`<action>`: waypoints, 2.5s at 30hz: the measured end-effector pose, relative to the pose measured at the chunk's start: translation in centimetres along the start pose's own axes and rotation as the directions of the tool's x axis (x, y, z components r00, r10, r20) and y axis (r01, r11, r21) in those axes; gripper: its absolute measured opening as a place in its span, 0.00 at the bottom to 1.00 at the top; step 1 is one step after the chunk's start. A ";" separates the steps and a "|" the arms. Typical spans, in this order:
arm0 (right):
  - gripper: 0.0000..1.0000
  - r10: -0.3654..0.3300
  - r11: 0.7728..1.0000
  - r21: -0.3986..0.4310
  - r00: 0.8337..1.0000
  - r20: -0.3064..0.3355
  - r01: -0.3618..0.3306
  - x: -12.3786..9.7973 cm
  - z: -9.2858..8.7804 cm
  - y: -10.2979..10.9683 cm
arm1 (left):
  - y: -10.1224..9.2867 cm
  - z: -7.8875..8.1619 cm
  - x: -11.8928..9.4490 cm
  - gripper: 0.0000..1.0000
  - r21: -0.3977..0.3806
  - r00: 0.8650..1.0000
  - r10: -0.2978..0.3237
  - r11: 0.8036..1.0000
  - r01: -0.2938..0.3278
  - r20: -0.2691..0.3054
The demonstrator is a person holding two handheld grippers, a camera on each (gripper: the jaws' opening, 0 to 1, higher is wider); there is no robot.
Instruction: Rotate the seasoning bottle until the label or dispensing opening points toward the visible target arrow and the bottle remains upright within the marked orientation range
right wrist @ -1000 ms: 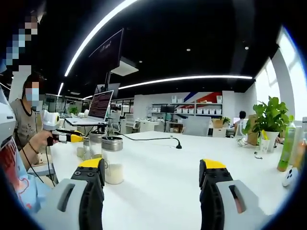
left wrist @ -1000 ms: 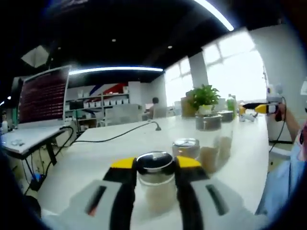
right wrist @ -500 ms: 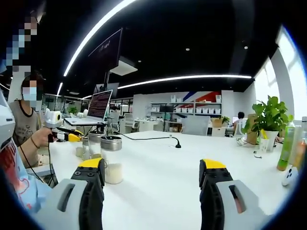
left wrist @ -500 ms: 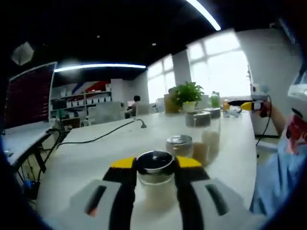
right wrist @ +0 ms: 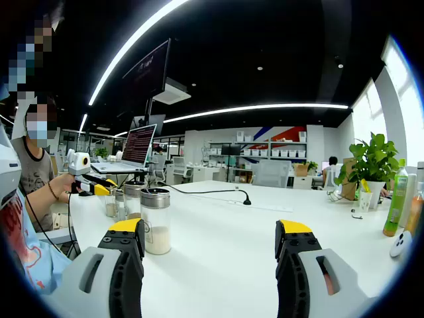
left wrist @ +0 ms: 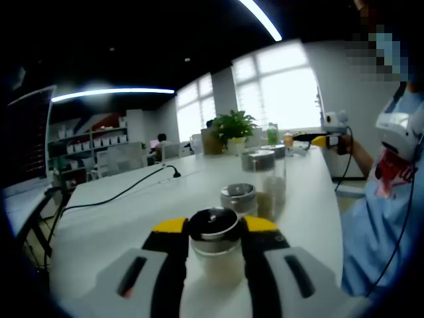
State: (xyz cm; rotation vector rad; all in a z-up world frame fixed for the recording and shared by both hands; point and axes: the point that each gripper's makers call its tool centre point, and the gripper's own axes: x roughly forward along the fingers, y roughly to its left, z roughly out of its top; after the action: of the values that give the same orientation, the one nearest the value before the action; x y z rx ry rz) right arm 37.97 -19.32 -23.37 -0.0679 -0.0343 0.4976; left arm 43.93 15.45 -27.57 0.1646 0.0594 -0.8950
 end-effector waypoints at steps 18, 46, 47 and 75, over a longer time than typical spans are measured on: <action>0.83 0.003 1.000 -0.005 1.000 0.004 -0.003 0.2 0.3 0.1 | 0.0 0.0 0.3 0.32 -0.004 0.978 -0.206 0.979 0.206 0.026; 0.83 0.012 0.999 -0.037 1.000 -0.023 -0.012 0.1 -0.2 0.7 | -0.3 1.0 -0.1 0.49 -0.037 0.942 -0.318 0.946 0.323 0.104; 0.83 0.010 0.999 -0.040 1.000 -0.024 -0.011 0.1 -0.2 0.6 | -0.2 1.2 -0.2 0.51 -0.037 0.944 -0.311 0.948 0.317 0.106; 0.83 0.009 1.000 -0.025 0.999 -0.037 -0.010 0.1 -1.0 0.8 | -0.3 1.2 -4.0 0.70 -0.330 0.951 0.299 0.908 -0.257 0.083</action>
State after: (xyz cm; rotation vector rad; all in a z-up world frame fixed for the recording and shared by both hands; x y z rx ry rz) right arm 37.74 -18.67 -24.42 -0.1019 -0.0040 0.5052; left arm 41.18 18.11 -26.00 -0.1830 0.0538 -0.5973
